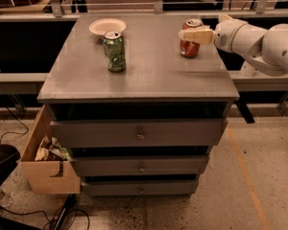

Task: Move coke can near paper bowl

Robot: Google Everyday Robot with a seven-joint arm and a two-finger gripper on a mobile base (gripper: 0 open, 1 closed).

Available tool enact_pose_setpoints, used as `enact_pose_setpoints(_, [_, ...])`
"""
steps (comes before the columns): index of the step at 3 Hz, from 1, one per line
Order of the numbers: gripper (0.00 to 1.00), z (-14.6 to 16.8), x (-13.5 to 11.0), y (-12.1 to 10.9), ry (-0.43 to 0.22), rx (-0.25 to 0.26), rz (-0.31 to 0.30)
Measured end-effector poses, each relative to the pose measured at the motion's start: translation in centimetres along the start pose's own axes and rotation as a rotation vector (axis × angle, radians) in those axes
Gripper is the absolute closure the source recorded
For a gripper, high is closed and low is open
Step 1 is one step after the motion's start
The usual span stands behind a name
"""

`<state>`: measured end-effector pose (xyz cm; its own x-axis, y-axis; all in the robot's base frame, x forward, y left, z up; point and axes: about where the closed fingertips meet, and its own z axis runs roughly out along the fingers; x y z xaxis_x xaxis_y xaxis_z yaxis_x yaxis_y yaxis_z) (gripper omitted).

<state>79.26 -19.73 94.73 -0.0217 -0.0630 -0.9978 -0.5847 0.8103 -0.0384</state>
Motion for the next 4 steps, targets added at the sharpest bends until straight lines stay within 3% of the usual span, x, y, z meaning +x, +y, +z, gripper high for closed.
enact_pose_setpoints(1, [0.02, 1.5, 1.8, 0.0, 0.013, -0.016, 0.006])
enact_pose_setpoints(4, [0.71, 3.1, 3.7, 0.8, 0.025, -0.029, 0.003])
